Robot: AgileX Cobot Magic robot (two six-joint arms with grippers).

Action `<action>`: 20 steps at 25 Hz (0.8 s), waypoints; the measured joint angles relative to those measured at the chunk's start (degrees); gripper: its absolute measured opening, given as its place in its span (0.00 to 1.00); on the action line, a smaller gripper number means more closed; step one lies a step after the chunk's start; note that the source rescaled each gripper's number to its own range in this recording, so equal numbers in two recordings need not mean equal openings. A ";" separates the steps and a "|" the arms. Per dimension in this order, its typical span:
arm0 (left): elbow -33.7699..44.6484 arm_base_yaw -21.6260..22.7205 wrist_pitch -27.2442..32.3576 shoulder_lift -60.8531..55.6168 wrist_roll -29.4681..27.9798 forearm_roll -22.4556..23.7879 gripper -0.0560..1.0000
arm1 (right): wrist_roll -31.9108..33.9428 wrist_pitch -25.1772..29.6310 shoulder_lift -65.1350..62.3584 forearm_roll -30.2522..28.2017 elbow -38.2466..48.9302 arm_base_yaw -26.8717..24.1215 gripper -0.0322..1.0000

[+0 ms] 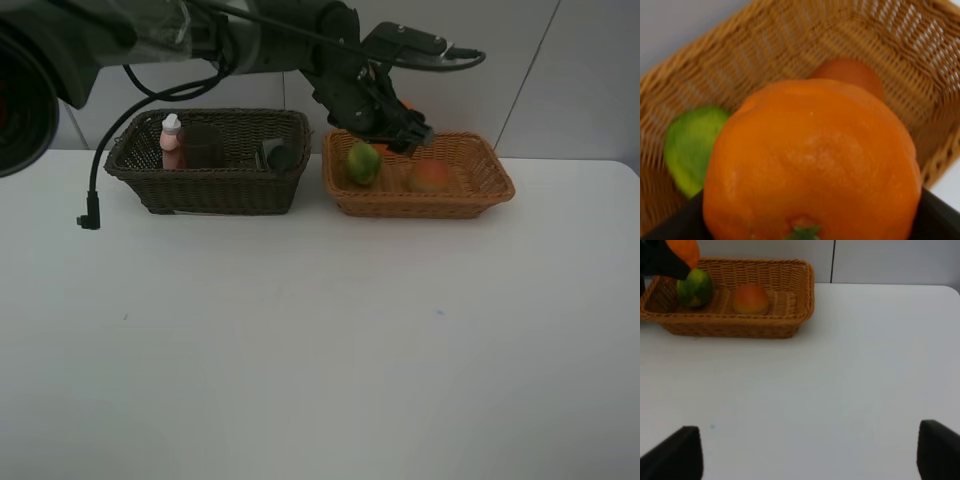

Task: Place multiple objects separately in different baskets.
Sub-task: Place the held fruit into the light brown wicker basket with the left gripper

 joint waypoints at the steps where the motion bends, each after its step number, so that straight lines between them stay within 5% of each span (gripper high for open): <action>1: 0.00 0.00 -2.21 0.85 0.39 0.04 0.90 | 0.00 0.00 0.00 0.00 0.00 0.00 0.87; 7: -0.04 0.00 -10.43 5.25 0.83 0.18 0.90 | 0.00 0.00 0.00 0.00 0.00 0.00 0.87; 20: -0.04 0.00 -12.03 7.38 0.83 0.18 0.90 | 0.00 0.00 0.00 0.06 0.00 0.00 0.87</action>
